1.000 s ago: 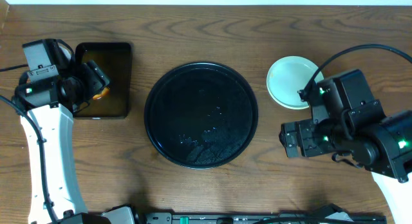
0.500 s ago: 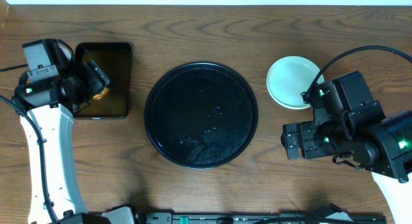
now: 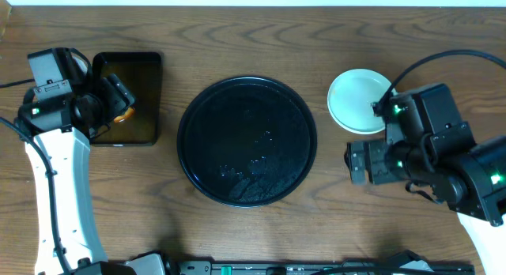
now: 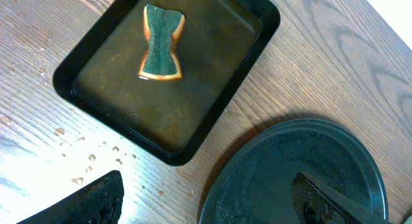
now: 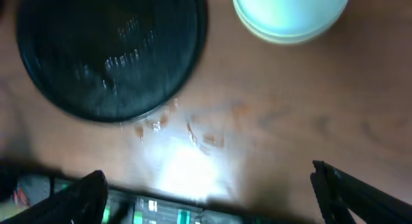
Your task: Clean dirty plates on tray and stack at the side
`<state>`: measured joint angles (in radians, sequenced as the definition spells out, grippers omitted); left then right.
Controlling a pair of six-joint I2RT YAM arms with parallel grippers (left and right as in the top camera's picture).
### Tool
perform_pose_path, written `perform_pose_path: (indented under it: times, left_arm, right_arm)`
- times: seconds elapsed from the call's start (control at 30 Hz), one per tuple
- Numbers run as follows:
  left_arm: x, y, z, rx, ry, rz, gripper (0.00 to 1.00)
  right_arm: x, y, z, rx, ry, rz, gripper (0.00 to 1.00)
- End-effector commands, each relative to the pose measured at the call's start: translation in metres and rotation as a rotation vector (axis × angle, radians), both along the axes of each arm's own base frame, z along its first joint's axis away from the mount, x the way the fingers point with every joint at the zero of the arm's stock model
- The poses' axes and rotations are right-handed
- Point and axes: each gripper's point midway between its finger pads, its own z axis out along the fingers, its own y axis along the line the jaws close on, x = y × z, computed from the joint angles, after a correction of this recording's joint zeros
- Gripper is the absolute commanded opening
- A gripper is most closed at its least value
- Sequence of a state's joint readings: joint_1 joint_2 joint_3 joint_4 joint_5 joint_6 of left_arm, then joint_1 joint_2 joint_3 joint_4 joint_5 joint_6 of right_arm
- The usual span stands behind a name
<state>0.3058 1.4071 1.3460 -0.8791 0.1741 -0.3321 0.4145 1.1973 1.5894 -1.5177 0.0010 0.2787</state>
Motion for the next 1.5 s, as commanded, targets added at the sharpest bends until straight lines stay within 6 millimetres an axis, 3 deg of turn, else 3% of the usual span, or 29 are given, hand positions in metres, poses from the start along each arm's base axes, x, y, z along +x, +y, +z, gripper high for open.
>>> perform_pose_path:
  times: [0.0, 0.13, 0.53, 0.87, 1.2, 1.47]
  left_arm:
    - [0.0, 0.002, 0.0, 0.006, 0.004, -0.007, 0.84]
    - [0.0, 0.002, 0.0, 0.006, 0.004, -0.007, 0.84]
    - [0.0, 0.002, 0.0, 0.006, 0.004, -0.007, 0.84]
    - [0.0, 0.002, 0.0, 0.006, 0.004, -0.007, 0.84]
    - [0.0, 0.002, 0.0, 0.006, 0.004, -0.007, 0.84]
    - [0.0, 0.002, 0.0, 0.006, 0.004, -0.007, 0.84]
  right_arm:
    - [0.003, -0.008, 0.006, -0.004, -0.09, -0.012, 0.99]
    - [0.005, -0.017, -0.004, 0.031, -0.166, -0.053, 0.99]
    - [0.004, -0.033, -0.073, 0.162, -0.476, -0.039, 0.99]
    - [0.001, -0.043, -0.067, 0.179, -0.867, -0.028, 0.99]
    - [0.01, -0.071, -0.089, 0.126, -0.982, -0.135, 0.99]
    - [0.027, -0.081, -0.091, 0.11, -1.126, -0.161, 0.99]
